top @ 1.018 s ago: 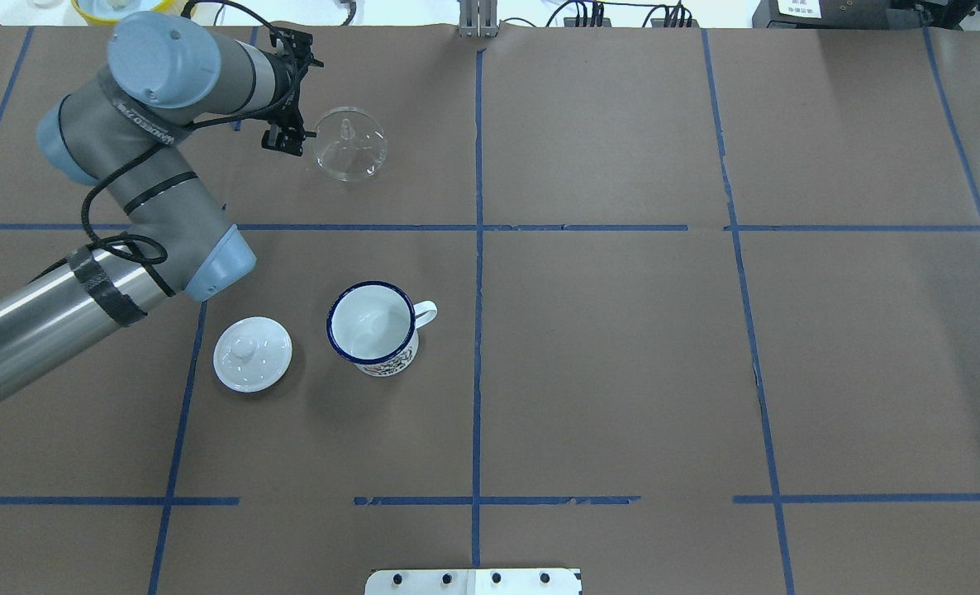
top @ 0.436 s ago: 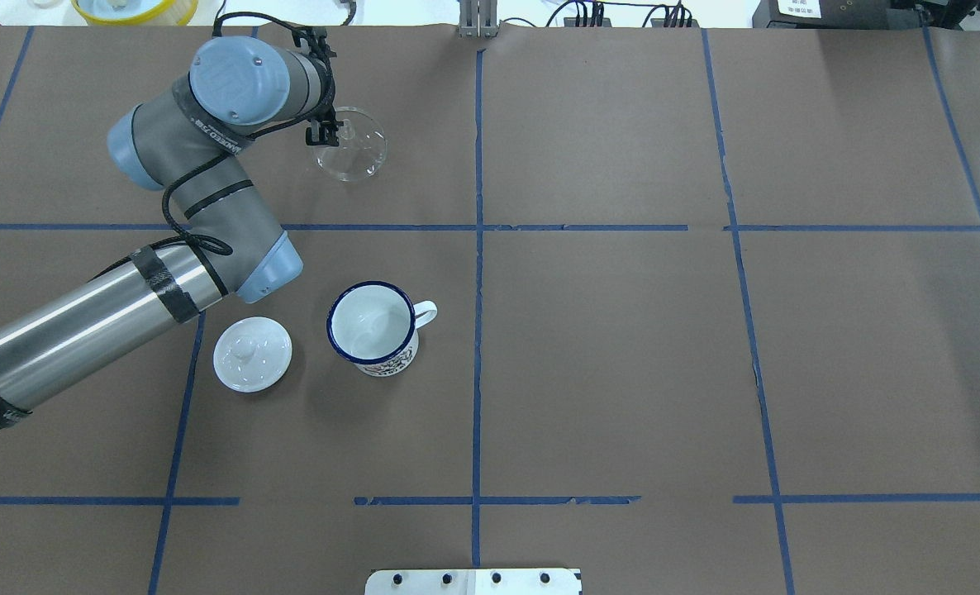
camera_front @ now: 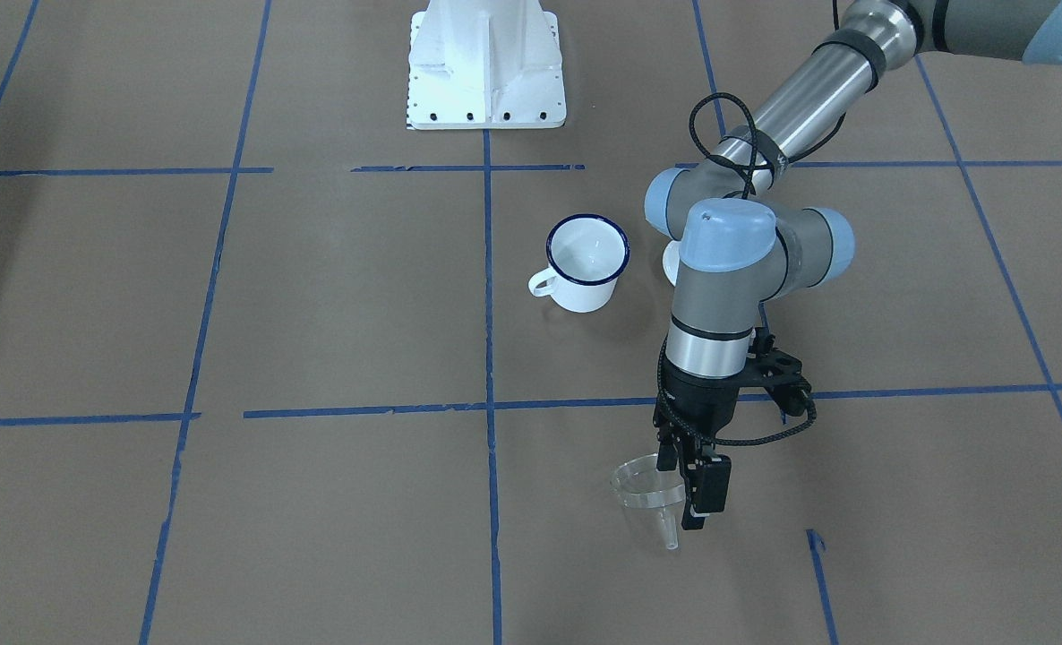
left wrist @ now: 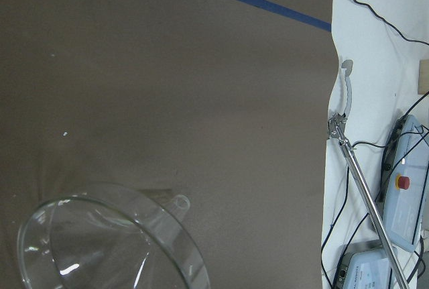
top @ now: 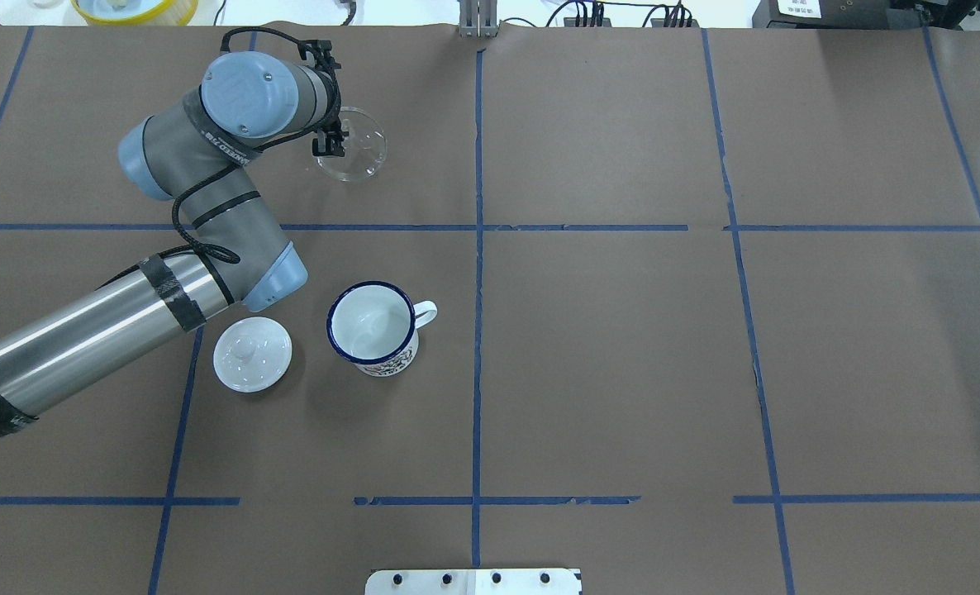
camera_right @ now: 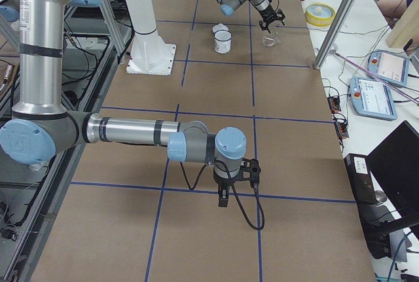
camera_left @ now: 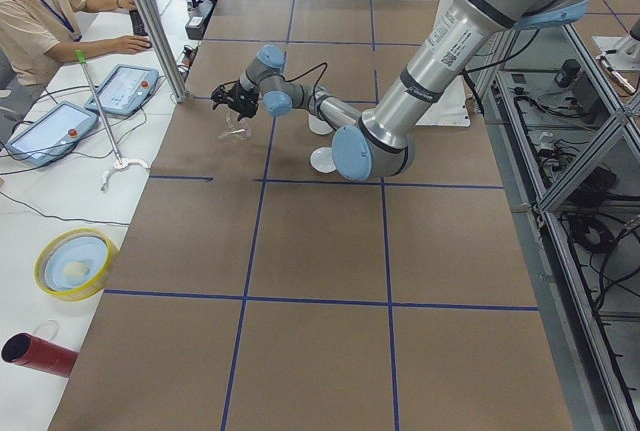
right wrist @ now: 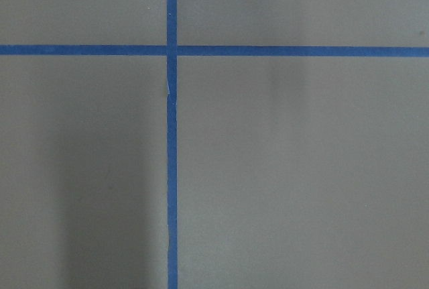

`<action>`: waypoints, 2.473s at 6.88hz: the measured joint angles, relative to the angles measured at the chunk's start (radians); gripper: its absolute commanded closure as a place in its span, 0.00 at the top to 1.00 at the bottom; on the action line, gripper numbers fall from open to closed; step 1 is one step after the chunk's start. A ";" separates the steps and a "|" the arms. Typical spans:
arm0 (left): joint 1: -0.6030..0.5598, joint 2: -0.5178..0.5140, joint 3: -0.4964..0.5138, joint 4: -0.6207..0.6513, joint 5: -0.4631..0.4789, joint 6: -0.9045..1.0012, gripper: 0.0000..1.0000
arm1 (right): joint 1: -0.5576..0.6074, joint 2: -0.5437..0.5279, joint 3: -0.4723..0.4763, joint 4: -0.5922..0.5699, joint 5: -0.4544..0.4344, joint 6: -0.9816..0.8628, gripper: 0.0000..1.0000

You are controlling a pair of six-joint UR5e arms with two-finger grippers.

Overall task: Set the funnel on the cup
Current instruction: 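Grasp the clear glass funnel with the left gripper, then lift the funnel and carry it over the open mug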

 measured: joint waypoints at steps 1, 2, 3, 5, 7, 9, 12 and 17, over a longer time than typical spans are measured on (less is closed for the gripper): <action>-0.001 0.001 0.002 -0.004 0.000 -0.001 0.63 | 0.000 0.000 0.000 0.000 0.000 0.000 1.00; -0.007 0.003 0.002 -0.011 0.001 0.002 0.52 | 0.000 0.000 0.000 0.000 0.000 0.000 1.00; -0.015 0.004 0.002 -0.019 0.003 0.005 0.51 | 0.000 0.000 0.000 0.000 0.000 0.000 1.00; -0.020 0.005 0.003 -0.023 0.004 0.013 0.51 | 0.000 0.000 0.000 0.000 0.000 0.000 1.00; -0.020 0.006 0.007 -0.022 0.005 0.017 0.51 | 0.000 0.000 0.000 0.000 0.000 0.000 1.00; -0.019 0.007 0.024 -0.024 0.005 0.026 0.43 | 0.000 0.000 0.000 0.000 0.000 0.000 1.00; -0.019 0.006 0.028 -0.028 0.005 0.050 0.00 | 0.000 0.000 0.000 0.000 0.000 0.000 1.00; -0.035 0.008 -0.079 0.035 -0.007 0.183 0.00 | 0.000 0.000 0.000 0.000 0.000 0.000 1.00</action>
